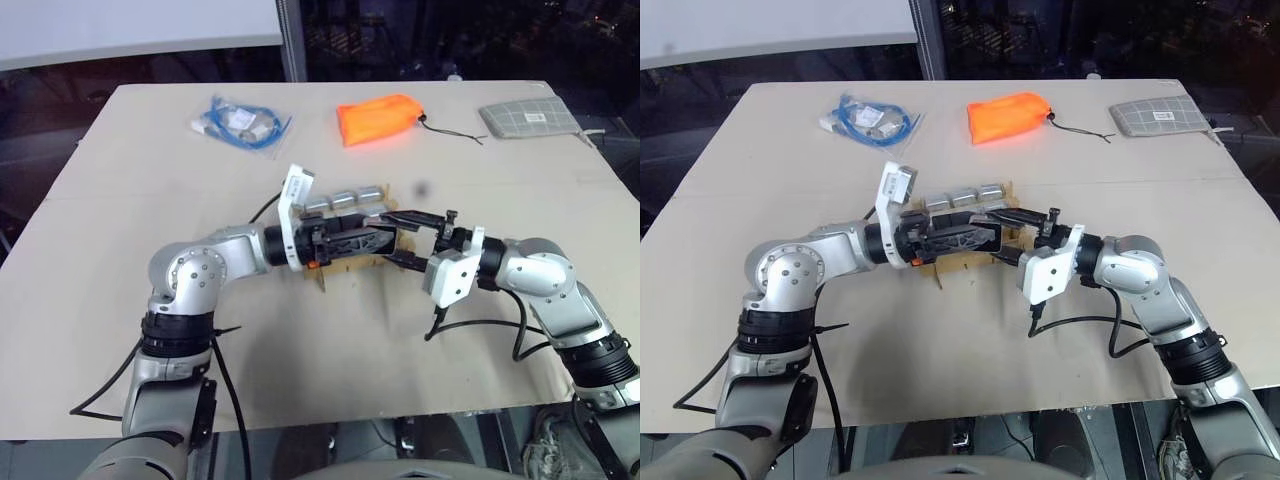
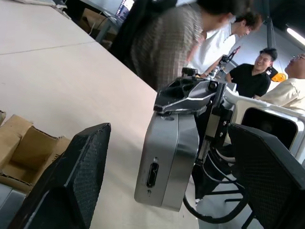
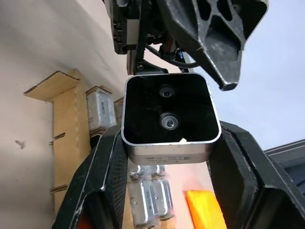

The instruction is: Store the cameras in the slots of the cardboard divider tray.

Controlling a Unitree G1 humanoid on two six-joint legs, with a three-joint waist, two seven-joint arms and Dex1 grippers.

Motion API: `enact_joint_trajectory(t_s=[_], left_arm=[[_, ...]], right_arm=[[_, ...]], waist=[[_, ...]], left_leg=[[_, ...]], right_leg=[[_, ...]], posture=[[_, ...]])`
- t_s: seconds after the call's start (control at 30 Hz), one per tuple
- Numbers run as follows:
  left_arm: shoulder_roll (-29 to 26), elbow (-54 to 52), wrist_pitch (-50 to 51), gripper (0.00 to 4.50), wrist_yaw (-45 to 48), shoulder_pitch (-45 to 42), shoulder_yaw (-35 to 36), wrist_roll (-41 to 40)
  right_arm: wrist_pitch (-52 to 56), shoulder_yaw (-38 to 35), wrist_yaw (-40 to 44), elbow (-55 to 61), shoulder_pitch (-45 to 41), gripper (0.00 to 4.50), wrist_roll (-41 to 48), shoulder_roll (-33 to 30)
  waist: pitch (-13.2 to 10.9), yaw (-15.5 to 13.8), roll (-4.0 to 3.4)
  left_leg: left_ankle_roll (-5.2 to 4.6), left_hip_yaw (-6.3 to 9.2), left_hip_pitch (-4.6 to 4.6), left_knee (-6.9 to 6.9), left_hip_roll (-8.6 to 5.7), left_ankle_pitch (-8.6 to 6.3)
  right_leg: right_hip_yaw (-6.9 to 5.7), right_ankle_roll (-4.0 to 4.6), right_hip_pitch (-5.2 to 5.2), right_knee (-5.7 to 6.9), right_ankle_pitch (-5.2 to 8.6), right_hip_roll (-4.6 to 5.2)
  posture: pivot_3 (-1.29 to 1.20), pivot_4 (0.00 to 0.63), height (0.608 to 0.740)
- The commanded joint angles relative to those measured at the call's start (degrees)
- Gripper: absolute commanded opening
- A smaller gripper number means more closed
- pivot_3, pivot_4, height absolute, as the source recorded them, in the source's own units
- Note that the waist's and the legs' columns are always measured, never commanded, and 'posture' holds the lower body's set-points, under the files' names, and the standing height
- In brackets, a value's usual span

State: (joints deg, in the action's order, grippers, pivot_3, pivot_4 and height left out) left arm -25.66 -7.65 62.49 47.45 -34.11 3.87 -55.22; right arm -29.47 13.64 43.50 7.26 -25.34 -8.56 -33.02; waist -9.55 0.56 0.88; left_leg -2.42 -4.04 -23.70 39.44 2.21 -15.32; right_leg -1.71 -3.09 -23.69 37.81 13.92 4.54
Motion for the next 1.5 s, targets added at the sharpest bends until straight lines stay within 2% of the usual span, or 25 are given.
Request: enact_joint_trajectory(t_s=[0.03, 0.07, 0.23, 0.27, 0.57, 0.63, 0.77, 0.9, 0.97, 1.07, 1.27, 1.37, 1.5], left_arm=[[-0.4, -0.4, -1.3, 3.53, 1.5, -1.8, -0.1, -0.1], [-0.5, -0.4, -1.4, 3.25, 1.8, -1.8, -0.1, -0.1], [-0.5, -0.4, -1.1, 0.90, 2.4, -1.9, -0.2, -0.1], [-0.5, -0.4, -0.8, 0.76, 2.6, -1.9, -0.2, -0.3], [-1.4, -0.9, 0.2, 0.76, 4.5, -1.5, -1.3, 0.0], [-1.1, -0.9, -0.2, 0.76, 4.4, -1.4, -1.5, 0.3], [-0.6, -0.8, -0.6, 0.76, 4.1, -1.5, -2.0, 0.5], [0.1, 0.0, -1.9, 0.76, 4.1, -1.9, -2.1, 1.1], [1.1, 0.6, -3.7, 0.76, 3.7, -2.5, -1.8, 1.8], [3.2, 1.8, -9.9, 0.76, 3.4, -3.3, -2.0, 5.4], [6.9, 5.4, -26.5, 0.76, 5.4, -4.1, -7.9, 17.8], [9.2, 9.2, -37.0, 0.76, 7.6, -3.9, -12.1, 24.9], [11.9, 15.8, -48.9, 0.76, 9.3, -2.6, -15.0, 31.7]], right_arm=[[-1.0, -0.2, 0.1, 1.1, -0.8, 1.88, 0.5, -0.5], [-1.1, -0.2, 0.2, 1.2, -0.8, 1.88, 0.5, -0.7], [-0.9, -0.1, 0.5, 1.9, -0.5, 1.88, 0.8, -1.0], [-0.8, -0.2, 0.5, 2.1, -0.4, 1.88, 0.8, -1.0], [1.3, -0.7, 0.6, 3.1, 0.0, 1.88, 1.7, -1.3], [4.6, -0.9, 1.5, 4.7, 0.5, 2.90, 2.9, -1.6], [6.6, -1.9, 0.4, 5.8, 0.8, 4.43, 3.2, -1.5], [10.2, -3.9, 0.3, 6.7, 1.7, 4.43, 4.6, -2.4], [17.3, -6.4, 1.2, 9.6, 3.8, 4.43, 9.9, -2.9], [38.5, -12.4, 2.3, 18.3, 8.8, 4.43, 25.2, -5.7], [69.5, -27.9, 1.6, 30.8, 19.0, 4.43, 52.1, -17.0], [78.1, -36.3, -4.2, 34.7, 20.9, 4.43, 67.9, -19.9], [82.5, -42.1, -12.5, 37.4, 22.9, 4.43, 83.5, -22.8]], waist=[[0.0, 0.0, 0.00], [0.0, 0.0, 0.00], [0.0, 0.1, 0.00], [0.0, 0.1, 0.00], [0.0, 0.0, 0.00], [0.0, 0.0, 0.00], [0.0, 0.0, 0.00], [0.0, 0.0, 0.00], [0.0, -0.3, 0.00], [0.0, -0.9, 0.01], [0.0, -1.7, 0.01], [0.0, -1.5, 0.02], [0.0, -1.4, 0.04]], left_leg=[[0.00, 0.00, 0.00, 0.00, 0.00, 0.00], [0.00, -0.01, 0.00, 0.00, 0.00, 0.00], [0.00, 0.00, 0.00, 0.00, 0.01, 0.00], [0.00, 0.00, 0.00, 0.00, 0.01, 0.00], [0.00, 0.00, 0.00, 0.00, 0.00, 0.00], [0.00, 0.00, 0.00, 0.00, 0.00, 0.00], [0.00, 0.00, 0.00, 0.00, 0.00, 0.00], [0.00, 0.00, 0.00, 0.00, 0.01, 0.00], [0.00, 0.00, -0.01, 0.00, 0.00, 0.00], [-0.01, 0.01, -0.03, 0.00, -0.01, 0.00], [-0.05, 0.05, -0.04, -0.02, -0.05, -0.03], [-0.25, 0.05, -0.05, -0.03, -0.07, -0.15], [-0.34, 0.07, -0.04, -0.03, -0.05, -0.20]], right_leg=[[0.00, 0.00, 0.00, 0.00, 0.00, 0.00], [0.01, 0.00, 0.00, 0.00, 0.00, 0.00], [0.00, 0.00, 0.00, 0.00, 0.00, -0.01], [0.01, 0.00, 0.00, 0.00, 0.00, -0.01], [0.01, 0.00, 0.00, 0.00, 0.00, 0.00], [0.01, 0.00, 0.00, 0.00, 0.00, 0.00], [0.01, 0.00, 0.00, 0.00, 0.00, 0.01], [0.00, 0.00, 0.00, 0.00, 0.00, -0.01], [0.01, 0.00, 0.00, 0.00, 0.00, 0.00], [-0.03, 0.00, 0.01, -0.02, 0.00, 0.02], [-0.10, 0.02, 0.07, -0.09, -0.01, 0.03], [-0.08, 0.03, 0.09, -0.15, -0.01, 0.06], [-0.06, 0.03, 0.08, -0.14, -0.01, 0.03]], posture=[[0.00, 0.150, 0.740], [0.00, 0.150, 0.740], [0.00, 0.150, 0.740], [0.00, 0.150, 0.740], [0.00, 0.150, 0.740], [0.00, 0.150, 0.740], [0.00, 0.150, 0.740], [0.00, 0.150, 0.740], [0.00, 0.150, 0.740], [0.00, 0.150, 0.740], [0.00, 0.150, 0.740], [0.00, 0.150, 0.740], [0.00, 0.150, 0.740]])
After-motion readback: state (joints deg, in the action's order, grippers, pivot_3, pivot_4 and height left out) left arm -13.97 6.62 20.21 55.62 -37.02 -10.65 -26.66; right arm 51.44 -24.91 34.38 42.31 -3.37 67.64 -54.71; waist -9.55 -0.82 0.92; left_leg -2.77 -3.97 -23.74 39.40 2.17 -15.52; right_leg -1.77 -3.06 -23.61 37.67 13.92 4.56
